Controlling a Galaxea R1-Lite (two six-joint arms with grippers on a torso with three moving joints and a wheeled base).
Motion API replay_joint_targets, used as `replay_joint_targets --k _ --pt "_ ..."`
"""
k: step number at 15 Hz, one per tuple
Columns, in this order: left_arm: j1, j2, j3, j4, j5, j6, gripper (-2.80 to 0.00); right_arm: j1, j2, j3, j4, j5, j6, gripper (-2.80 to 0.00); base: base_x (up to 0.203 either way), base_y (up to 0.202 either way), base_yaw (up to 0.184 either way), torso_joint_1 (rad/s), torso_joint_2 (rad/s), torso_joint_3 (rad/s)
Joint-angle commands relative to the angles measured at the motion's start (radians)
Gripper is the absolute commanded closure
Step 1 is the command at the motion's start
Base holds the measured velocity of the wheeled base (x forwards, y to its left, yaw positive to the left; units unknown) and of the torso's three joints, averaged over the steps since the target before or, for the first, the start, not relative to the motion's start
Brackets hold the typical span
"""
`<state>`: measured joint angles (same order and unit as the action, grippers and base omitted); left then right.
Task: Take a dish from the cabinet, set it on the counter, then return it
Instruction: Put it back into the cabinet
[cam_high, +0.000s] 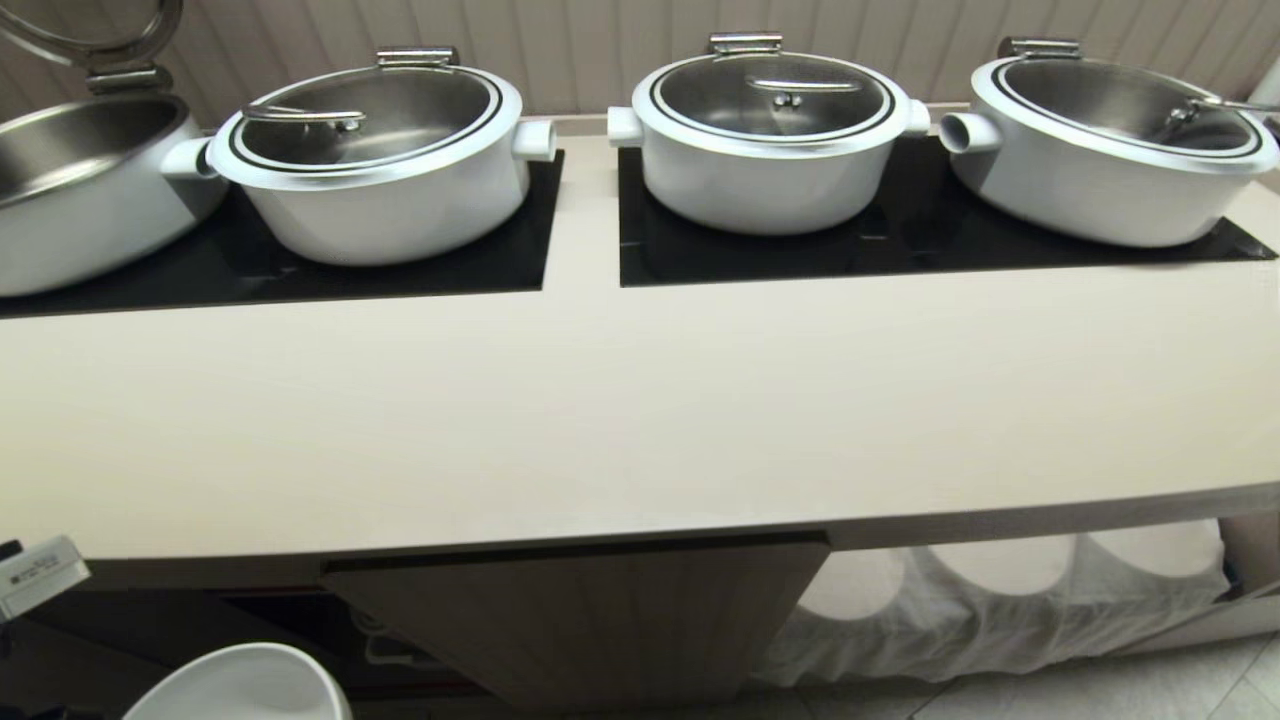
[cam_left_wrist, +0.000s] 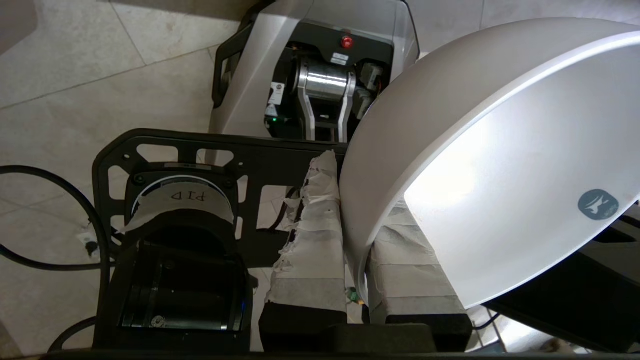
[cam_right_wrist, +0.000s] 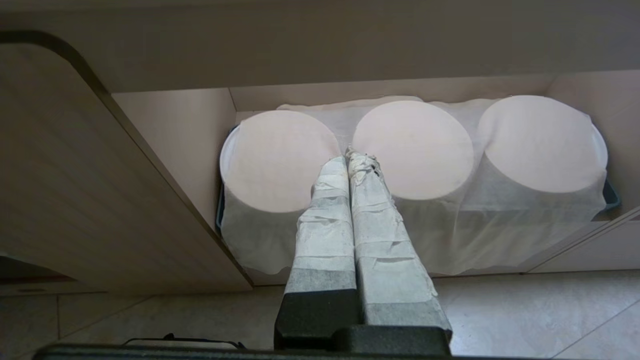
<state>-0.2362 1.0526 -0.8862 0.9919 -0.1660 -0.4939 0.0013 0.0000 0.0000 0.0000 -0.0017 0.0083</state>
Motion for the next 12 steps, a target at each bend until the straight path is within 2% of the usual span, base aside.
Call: replay_joint_targets --k 1,12 --pt "0.000 -0.005 0.000 0.005 -0.001 -0.003 0.00 0.000 0.002 0.000 0.000 0.000 0.001 0.00 0.000 0.000 0.000 -0.176 0.37 0.201" --pt "-0.005 -0.003 0.000 0.005 -0.003 -0.003 0.00 0.000 0.002 0.000 0.000 0.000 0.001 0.00 0.000 0.000 0.000 -0.234 0.51 0.277"
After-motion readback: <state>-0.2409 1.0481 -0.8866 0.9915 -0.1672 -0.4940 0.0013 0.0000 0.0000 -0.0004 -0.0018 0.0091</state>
